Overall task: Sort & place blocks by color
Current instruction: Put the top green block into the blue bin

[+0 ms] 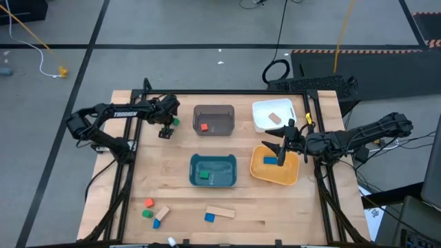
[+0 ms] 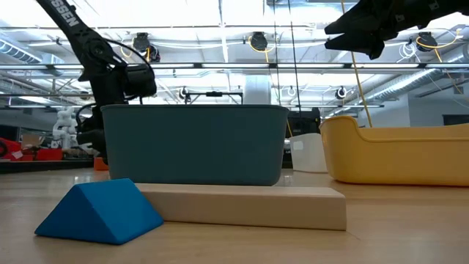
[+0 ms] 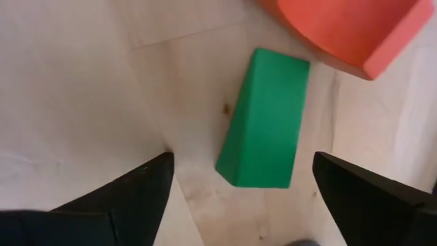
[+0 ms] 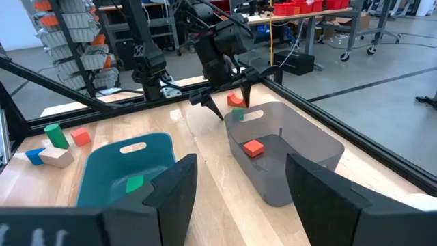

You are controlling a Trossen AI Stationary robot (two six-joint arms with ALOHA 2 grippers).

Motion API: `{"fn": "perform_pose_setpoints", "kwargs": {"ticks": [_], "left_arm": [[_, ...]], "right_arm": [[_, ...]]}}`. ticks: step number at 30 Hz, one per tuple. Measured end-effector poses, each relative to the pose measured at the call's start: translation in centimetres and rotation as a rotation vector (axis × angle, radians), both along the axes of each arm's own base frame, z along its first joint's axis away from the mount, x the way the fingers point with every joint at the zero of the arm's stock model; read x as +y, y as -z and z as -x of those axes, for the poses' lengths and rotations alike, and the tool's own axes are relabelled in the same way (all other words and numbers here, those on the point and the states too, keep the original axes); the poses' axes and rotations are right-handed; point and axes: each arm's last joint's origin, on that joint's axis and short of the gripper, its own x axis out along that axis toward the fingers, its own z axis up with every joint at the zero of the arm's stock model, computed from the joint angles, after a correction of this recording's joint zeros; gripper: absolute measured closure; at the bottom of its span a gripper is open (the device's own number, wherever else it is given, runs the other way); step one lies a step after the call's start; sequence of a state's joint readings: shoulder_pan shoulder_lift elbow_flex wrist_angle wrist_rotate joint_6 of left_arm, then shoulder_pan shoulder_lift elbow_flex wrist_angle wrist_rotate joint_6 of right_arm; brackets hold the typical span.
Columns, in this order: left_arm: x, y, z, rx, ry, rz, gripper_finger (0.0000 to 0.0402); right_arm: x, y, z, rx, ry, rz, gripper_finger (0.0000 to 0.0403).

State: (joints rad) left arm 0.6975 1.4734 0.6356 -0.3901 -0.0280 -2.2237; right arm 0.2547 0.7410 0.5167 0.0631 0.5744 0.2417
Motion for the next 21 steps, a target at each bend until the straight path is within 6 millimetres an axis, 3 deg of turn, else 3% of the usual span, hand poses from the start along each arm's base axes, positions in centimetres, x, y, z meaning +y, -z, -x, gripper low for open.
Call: {"fn": "perform_pose_setpoints", "kwargs": {"ticks": [6,14,21], "left_arm": [[0.16,0.12,0.32,-0.004,-0.016,0.026,0.0125],[0.19,0.23,0.32,0.001,-0.031,0.025,0.0269],[-0.2,0.27,-0.08,0.026,0.045,-0.012,0.0269]], "right_arm": [[0.0,0.0,0.0,0.0,0.0,0.0,0.0188],[0.0,0.0,0.0,0.0,0.0,0.0,0.0188],[0.0,0.01,0.0,0.0,0.0,0.0,0.0188]]}}
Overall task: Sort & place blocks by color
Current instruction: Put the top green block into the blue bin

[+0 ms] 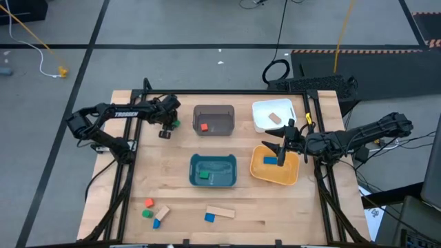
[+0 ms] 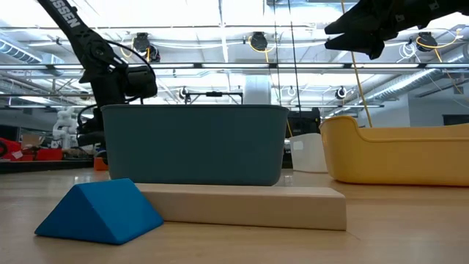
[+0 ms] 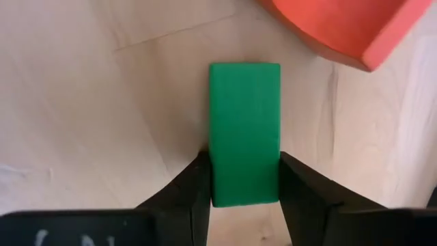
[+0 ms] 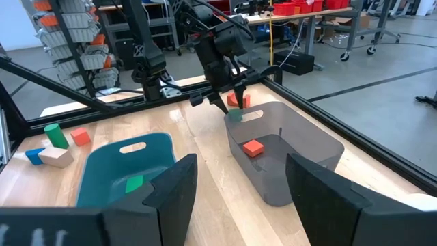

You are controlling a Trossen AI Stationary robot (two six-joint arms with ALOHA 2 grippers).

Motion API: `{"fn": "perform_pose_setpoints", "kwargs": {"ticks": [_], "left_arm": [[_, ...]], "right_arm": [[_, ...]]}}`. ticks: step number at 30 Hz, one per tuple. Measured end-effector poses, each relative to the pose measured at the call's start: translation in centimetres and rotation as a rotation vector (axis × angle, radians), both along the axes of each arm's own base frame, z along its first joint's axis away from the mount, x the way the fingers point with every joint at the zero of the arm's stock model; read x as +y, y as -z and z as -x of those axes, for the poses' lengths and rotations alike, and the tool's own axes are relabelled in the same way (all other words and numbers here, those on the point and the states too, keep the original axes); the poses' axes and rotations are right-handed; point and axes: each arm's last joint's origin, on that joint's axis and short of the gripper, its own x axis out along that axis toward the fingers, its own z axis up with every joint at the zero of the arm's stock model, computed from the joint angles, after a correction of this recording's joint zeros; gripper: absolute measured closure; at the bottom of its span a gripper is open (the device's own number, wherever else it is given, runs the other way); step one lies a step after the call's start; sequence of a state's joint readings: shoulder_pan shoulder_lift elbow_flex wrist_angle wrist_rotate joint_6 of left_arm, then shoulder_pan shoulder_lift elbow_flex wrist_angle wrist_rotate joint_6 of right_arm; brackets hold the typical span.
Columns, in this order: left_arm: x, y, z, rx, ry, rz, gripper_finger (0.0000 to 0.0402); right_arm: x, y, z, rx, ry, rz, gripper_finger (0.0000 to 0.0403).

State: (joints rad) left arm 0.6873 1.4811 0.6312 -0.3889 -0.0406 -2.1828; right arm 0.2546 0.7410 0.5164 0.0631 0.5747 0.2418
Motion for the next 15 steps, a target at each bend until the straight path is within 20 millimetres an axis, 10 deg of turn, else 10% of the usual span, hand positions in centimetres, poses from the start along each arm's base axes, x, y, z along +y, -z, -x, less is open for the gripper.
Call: {"fn": "perform_pose_setpoints", "kwargs": {"ticks": [15], "left_arm": [[0.2,-1.1,-1.4,0.069,0.533,-0.312,0.0267]], "right_arm": [[0.0,0.0,0.0,0.0,0.0,0.0,0.0188]]}}
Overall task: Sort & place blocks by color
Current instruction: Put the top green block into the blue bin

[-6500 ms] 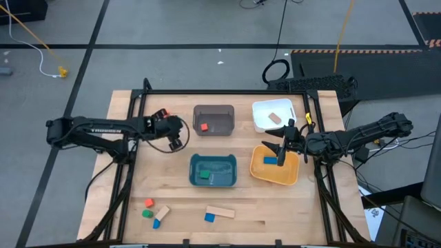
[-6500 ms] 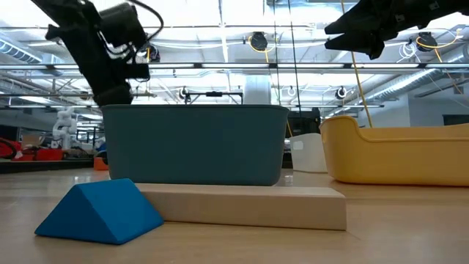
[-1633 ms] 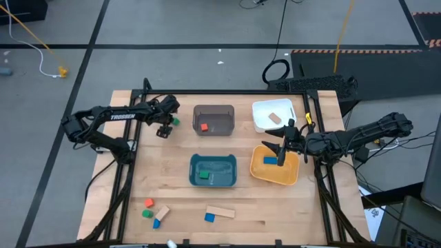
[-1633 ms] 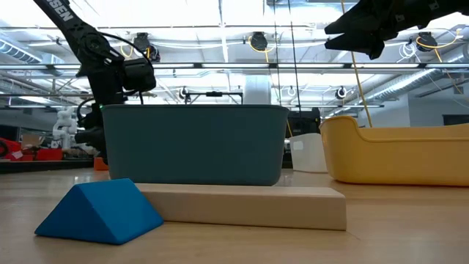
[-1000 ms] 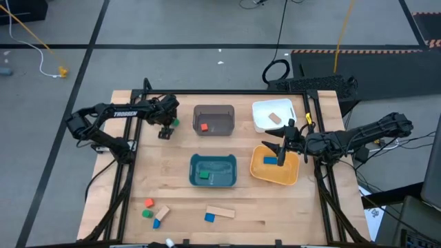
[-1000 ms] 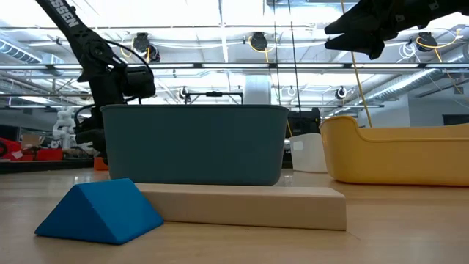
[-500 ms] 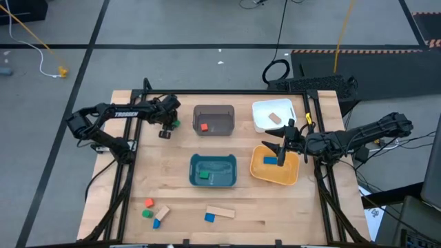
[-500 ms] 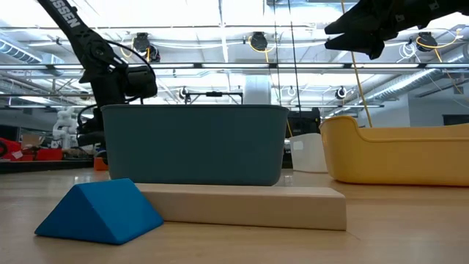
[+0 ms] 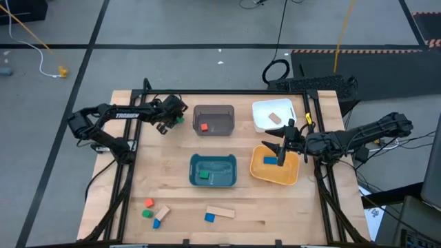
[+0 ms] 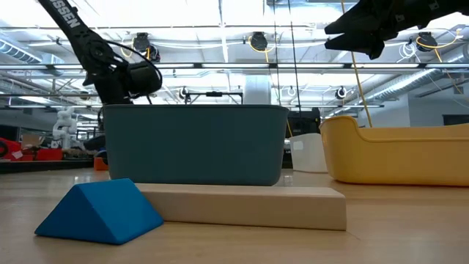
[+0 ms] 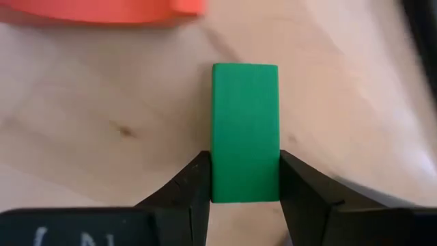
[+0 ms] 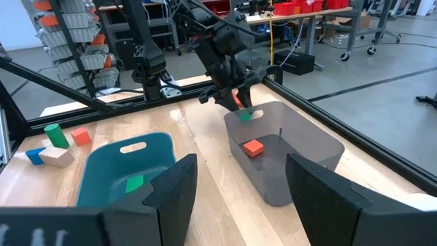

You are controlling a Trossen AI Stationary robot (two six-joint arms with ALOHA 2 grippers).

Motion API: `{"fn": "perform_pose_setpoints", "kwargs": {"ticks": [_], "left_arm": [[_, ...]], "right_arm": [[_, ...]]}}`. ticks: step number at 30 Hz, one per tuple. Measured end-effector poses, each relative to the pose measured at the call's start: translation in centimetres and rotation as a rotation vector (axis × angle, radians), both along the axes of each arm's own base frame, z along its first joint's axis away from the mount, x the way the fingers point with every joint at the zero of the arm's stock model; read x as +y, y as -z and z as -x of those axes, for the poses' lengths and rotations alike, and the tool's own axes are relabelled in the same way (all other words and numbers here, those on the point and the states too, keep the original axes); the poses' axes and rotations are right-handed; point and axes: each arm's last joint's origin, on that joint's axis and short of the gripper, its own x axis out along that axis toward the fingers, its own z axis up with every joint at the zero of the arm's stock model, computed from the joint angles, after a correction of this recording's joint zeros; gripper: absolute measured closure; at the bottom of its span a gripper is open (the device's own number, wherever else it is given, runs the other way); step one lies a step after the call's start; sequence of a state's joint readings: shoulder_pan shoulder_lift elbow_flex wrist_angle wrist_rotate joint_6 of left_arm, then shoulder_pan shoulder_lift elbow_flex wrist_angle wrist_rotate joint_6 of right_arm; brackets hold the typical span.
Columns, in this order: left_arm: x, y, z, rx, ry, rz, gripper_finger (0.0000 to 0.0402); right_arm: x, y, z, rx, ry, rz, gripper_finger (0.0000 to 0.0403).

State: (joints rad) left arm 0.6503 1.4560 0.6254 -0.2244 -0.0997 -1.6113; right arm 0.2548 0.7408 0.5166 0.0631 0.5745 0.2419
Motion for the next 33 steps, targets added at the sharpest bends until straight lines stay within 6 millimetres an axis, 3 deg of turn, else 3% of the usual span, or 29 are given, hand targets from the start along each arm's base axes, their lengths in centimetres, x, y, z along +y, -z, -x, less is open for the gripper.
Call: {"fn": "perform_pose_setpoints", "kwargs": {"ticks": [7,13,16,19,28,33], "left_arm": [[0.1,-1.1,-0.4,0.025,0.074,-0.168,0.0266],[0.6,-2.4,-0.9,0.038,0.179,-0.341,0.0233],[0.7,-3.3,-1.0,0.038,0.249,-0.426,0.0245],[0.7,-4.2,-1.0,0.07,0.352,-0.524,0.0268],[-0.9,-6.8,-1.4,0.233,0.834,-0.841,0.0268],[-2.4,-8.4,-1.4,0.186,1.0,-0.966,0.0251]], "right_arm": [[0.0,0.0,0.0,0.0,0.0,0.0,0.0188],[0.0,0.0,0.0,0.001,0.0,0.0,0.0188],[0.0,0.0,0.0,0.0,0.0,0.0,0.0188],[0.0,0.0,0.0,0.0,0.0,0.0,0.0188],[0.0,0.0,0.0,0.0,0.0,0.0,0.0188],[0.0,0.0,0.0,0.0,0.0,0.0,0.0188]]}}
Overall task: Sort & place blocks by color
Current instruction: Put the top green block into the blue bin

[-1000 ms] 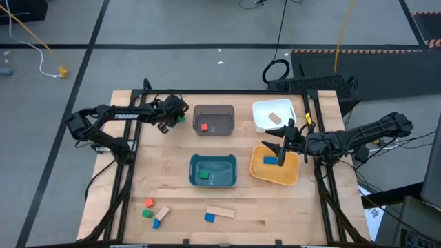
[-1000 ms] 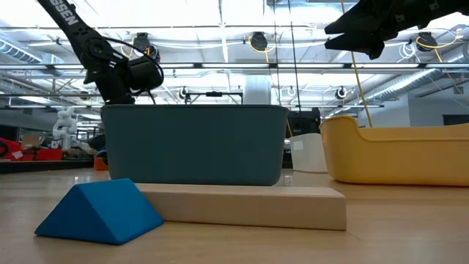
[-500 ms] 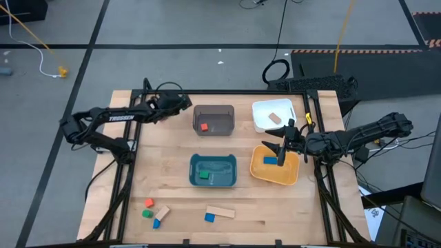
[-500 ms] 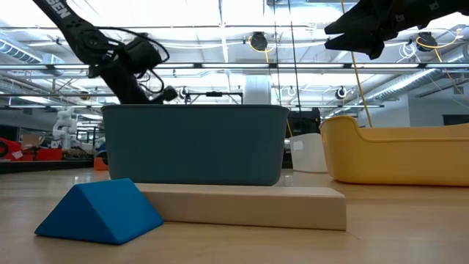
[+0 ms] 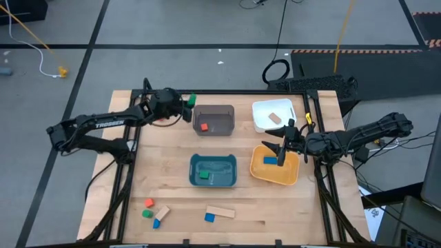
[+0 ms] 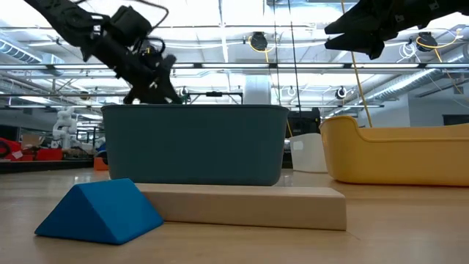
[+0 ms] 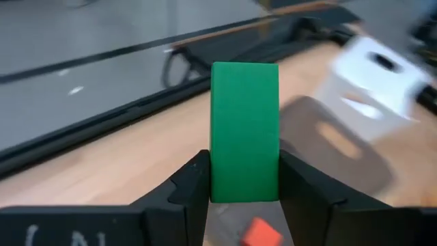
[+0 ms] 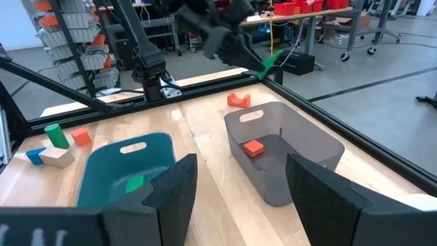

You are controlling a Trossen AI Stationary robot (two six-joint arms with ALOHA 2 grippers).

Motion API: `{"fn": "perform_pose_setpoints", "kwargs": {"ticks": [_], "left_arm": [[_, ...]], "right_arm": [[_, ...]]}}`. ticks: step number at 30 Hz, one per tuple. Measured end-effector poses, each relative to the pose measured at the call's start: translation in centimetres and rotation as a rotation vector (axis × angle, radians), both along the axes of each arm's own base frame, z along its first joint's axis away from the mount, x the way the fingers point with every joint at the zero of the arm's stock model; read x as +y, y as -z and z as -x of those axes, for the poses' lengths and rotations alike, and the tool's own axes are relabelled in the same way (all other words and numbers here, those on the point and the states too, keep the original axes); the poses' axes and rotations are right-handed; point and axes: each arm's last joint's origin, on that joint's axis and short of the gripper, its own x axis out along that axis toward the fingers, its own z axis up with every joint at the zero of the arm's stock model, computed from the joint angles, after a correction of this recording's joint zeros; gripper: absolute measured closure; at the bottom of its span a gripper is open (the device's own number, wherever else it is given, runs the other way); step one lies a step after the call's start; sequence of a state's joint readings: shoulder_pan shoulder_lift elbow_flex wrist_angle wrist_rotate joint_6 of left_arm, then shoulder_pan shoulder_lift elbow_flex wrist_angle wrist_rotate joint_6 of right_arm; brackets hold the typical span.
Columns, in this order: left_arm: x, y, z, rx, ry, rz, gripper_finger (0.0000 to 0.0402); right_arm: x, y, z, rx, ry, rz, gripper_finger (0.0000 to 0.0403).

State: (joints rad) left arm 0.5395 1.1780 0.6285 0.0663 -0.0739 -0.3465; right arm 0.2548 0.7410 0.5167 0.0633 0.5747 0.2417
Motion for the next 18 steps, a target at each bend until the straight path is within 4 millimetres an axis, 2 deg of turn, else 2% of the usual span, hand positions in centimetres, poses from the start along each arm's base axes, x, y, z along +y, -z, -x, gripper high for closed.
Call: {"fn": "perform_pose_setpoints", "kwargs": {"ticks": [10,18], "left_arm": [[-2.7,-1.5,-0.4,-0.031,0.182,-0.075,0.0265],[-3.4,-1.5,-0.8,0.034,0.278,-0.187,0.0248]], "right_arm": [[0.0,0.0,0.0,0.0,0.0,0.0,0.0188],[0.0,0.0,0.0,0.0,0.0,0.0,0.0188]]}}
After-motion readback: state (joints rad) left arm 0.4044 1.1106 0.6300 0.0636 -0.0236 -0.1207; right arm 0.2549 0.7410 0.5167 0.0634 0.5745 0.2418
